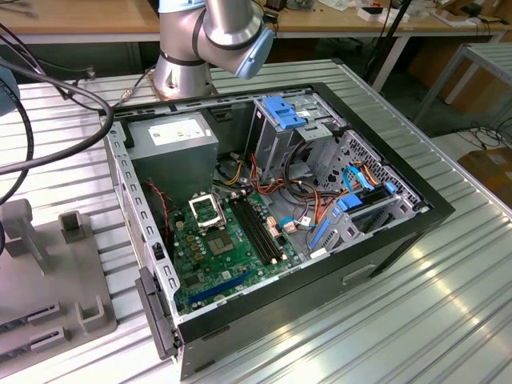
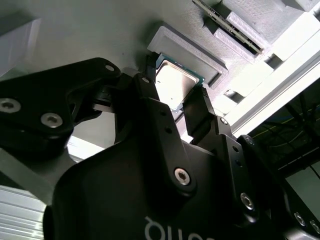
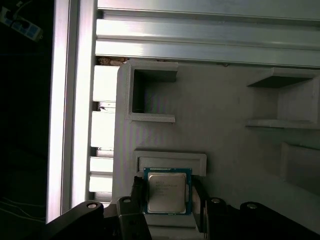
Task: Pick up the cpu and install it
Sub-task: 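Reach for the cpu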
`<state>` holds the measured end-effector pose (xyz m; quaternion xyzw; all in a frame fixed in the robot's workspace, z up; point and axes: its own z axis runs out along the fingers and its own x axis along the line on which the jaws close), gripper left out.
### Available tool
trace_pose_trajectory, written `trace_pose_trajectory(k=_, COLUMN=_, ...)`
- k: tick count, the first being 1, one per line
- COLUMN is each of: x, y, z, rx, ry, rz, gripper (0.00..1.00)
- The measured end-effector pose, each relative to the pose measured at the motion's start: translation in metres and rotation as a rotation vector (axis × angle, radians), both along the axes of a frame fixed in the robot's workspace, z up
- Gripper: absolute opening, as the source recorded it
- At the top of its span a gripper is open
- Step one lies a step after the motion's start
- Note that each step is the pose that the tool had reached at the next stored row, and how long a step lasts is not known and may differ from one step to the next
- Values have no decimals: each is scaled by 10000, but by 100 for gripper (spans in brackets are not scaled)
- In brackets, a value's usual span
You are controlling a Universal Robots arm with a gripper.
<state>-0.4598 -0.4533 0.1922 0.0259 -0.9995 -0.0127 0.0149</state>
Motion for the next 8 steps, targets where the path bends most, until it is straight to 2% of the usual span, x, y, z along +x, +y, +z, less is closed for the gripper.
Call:
trace_pose_trajectory(k=4, x=0, y=-1, z=68, rx=-2, ry=4, rz=0, gripper=47)
trace_pose_trajectory(k=8, x=0, y=0, z=99, rx=-1, ry=2, rz=0, gripper=47)
